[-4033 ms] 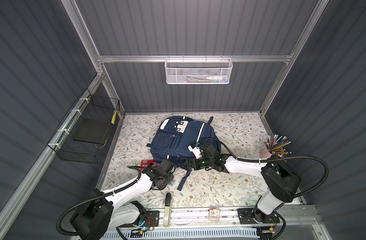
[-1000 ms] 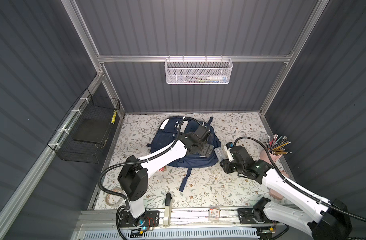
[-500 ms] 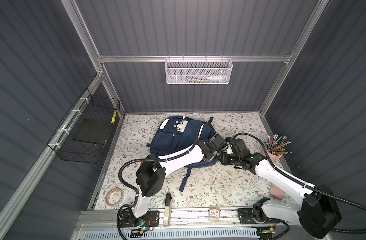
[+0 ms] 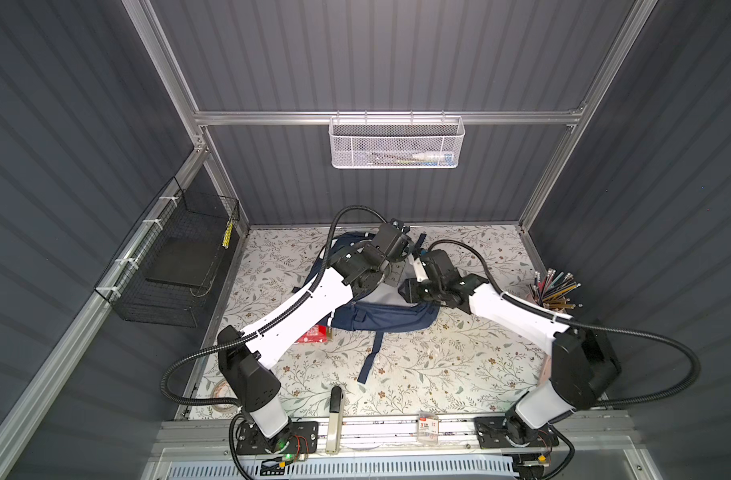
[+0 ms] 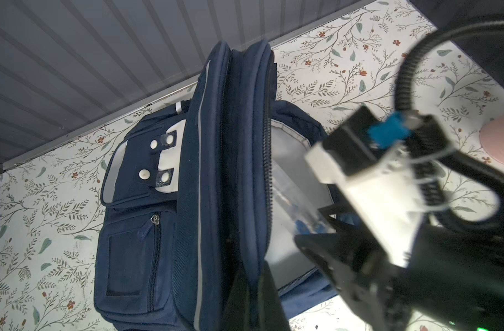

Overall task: Pack the student bag
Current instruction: 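Bring the compass box to the backpack opening while the left gripper holds the flap open, then open the right gripper inside the backpack and withdraw it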

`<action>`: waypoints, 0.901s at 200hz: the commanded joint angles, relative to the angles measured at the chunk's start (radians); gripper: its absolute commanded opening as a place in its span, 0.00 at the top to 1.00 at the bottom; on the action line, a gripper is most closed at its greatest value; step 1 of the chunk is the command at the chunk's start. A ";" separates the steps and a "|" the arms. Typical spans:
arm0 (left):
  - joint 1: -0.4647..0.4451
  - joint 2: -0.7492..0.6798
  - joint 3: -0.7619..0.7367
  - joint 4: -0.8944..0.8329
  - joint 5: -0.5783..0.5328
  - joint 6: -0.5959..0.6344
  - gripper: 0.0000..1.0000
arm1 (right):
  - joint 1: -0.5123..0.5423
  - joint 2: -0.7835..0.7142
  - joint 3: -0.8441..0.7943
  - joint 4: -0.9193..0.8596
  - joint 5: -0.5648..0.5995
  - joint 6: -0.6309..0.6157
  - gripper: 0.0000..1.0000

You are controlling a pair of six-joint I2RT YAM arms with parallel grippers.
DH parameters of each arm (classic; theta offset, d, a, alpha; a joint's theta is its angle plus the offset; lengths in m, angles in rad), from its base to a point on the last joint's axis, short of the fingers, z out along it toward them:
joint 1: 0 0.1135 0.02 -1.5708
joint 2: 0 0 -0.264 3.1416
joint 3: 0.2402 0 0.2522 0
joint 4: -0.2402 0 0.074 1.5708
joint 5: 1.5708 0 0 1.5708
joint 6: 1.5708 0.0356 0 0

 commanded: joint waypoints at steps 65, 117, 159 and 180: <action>0.023 -0.029 -0.050 0.126 0.082 -0.048 1.00 | 0.107 0.278 0.241 0.124 -0.147 0.245 0.39; 0.031 -0.045 -0.182 0.226 0.152 -0.110 1.00 | 0.024 0.056 -0.009 0.228 -0.211 0.279 0.23; 0.034 -0.004 -0.257 0.288 0.202 -0.145 1.00 | -0.020 -0.165 -0.248 0.208 -0.196 0.218 0.20; 0.035 0.048 -0.282 0.297 0.246 -0.179 0.98 | -0.030 -0.257 -0.342 0.161 -0.139 0.229 0.22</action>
